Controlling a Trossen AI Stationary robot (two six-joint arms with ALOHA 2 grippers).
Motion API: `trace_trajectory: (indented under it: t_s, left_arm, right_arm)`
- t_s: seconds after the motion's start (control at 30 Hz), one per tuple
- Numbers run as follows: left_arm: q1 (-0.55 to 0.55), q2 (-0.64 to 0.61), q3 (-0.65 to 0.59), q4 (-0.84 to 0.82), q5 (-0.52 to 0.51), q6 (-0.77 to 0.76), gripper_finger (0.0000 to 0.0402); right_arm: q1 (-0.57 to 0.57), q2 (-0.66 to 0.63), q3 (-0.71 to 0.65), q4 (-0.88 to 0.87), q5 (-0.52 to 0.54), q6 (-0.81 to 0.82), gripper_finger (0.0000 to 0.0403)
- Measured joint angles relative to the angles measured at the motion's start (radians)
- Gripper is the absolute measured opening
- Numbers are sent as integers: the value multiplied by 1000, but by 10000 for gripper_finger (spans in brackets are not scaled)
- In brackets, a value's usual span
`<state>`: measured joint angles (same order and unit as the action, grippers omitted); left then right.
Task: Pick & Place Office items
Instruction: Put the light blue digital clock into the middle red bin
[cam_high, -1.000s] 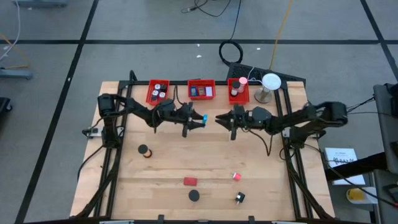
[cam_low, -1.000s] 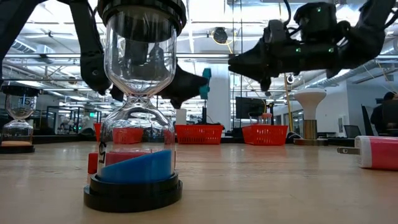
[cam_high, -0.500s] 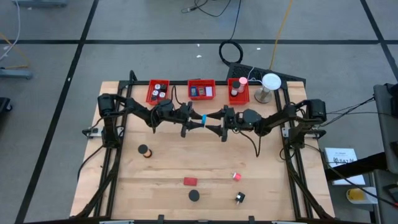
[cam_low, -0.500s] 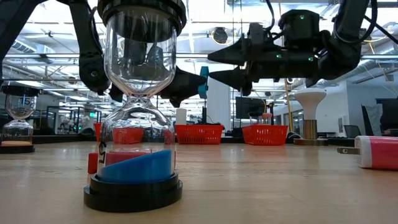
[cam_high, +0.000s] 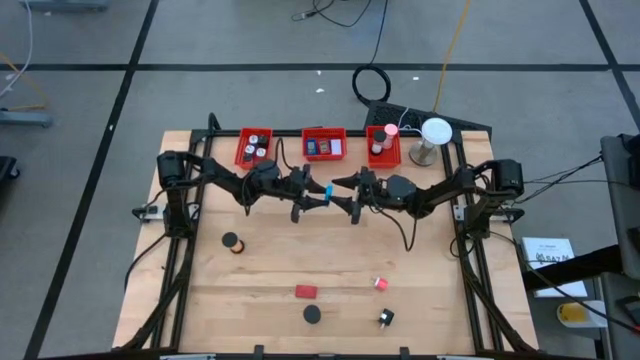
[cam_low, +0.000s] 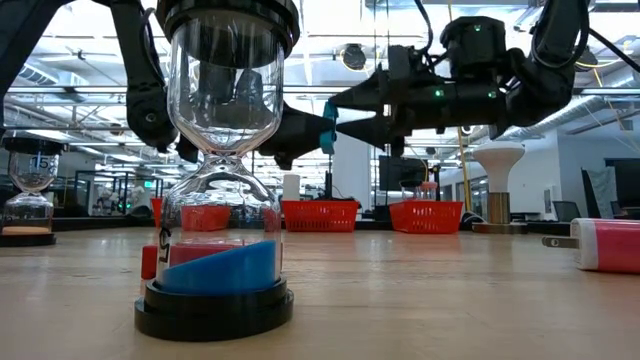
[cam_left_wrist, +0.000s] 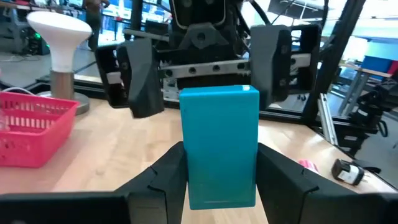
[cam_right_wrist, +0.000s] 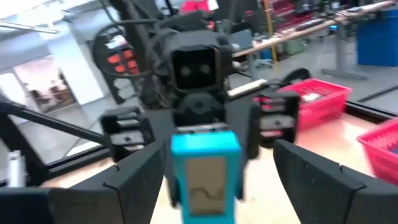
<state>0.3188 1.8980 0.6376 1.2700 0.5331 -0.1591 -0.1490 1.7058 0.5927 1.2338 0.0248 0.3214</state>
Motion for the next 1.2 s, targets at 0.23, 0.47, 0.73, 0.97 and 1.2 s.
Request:
trace_trajectory:
  t_s: [0.23, 0.47, 0.73, 0.97, 1.2]
  left_arm:
    - [0, 0, 0, -1, -34, 0, 157]
    - [0, 0, 0, 1, -33, -1, 160]
    - [3, -3, 0, 14, -16, -38, 191]
    - [49, -136, -37, -199, -68, 21, 255]
    - [66, -334, -205, -219, -399, 152, 236]
  right_arm:
    - [7, 0, 71, -103, -52, 0, 275]
    - [7, 0, 93, -156, -48, -5, 212]
    - [6, -1, 94, -134, -49, -39, 149]
    - [-37, -110, 126, -297, -35, -52, 149]
    - [-120, -168, 337, -772, 31, -98, 149]
